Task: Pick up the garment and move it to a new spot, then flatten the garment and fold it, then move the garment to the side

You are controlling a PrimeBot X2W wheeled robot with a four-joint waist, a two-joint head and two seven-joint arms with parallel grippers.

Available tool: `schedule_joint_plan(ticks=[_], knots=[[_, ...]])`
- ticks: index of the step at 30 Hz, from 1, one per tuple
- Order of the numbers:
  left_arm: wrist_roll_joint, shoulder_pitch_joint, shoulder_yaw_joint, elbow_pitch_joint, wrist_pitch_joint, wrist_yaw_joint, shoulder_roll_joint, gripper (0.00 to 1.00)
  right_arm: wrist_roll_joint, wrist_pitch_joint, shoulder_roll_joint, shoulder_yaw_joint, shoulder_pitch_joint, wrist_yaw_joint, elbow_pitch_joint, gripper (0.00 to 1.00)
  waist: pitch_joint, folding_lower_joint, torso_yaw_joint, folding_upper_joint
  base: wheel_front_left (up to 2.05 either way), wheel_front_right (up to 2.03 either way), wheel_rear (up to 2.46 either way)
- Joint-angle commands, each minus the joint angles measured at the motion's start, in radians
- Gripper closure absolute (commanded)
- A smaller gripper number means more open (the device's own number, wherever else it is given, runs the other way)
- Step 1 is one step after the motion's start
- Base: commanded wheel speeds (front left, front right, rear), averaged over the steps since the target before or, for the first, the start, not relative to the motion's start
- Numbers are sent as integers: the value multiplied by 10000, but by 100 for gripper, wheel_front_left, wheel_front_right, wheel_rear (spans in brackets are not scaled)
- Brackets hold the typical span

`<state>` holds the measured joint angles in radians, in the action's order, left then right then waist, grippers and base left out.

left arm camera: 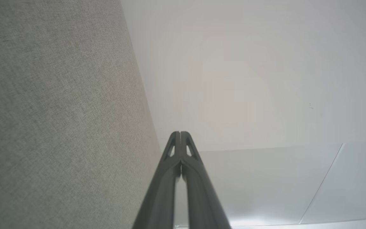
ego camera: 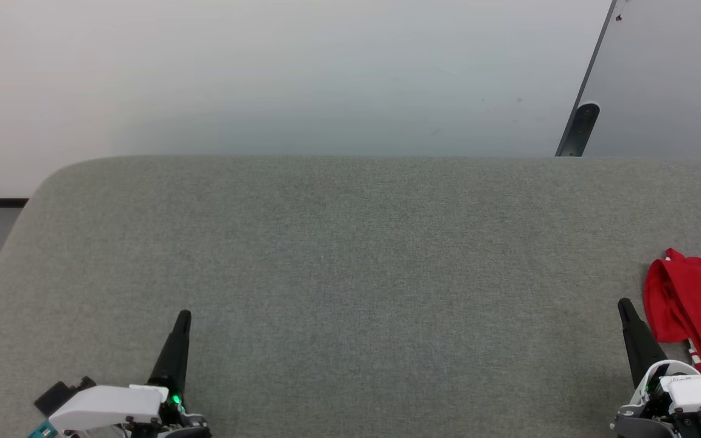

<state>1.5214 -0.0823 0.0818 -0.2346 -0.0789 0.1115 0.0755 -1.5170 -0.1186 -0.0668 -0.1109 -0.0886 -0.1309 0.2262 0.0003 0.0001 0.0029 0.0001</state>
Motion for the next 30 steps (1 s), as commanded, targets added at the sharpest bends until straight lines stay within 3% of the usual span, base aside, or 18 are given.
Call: schedule_joint_plan(ticks=[1, 17, 30], knots=[[139, -133, 59, 10, -27, 67, -1, 100, -133, 30, 24, -16, -112, 2, 15, 100, 1, -1, -1, -1, 0, 0, 0], [1007, -321, 286, -132, -334, 239, -228, 100, -1007, 61, 206, -39, -283, 3, 212, 100, 27, -1, -28, -1, 0, 0, 0], [957, -321, 294, -125, -325, 233, -232, 100, -983, 63, 194, -33, -220, 3, 207, 100, 28, -1, -29, -1, 0, 0, 0]])
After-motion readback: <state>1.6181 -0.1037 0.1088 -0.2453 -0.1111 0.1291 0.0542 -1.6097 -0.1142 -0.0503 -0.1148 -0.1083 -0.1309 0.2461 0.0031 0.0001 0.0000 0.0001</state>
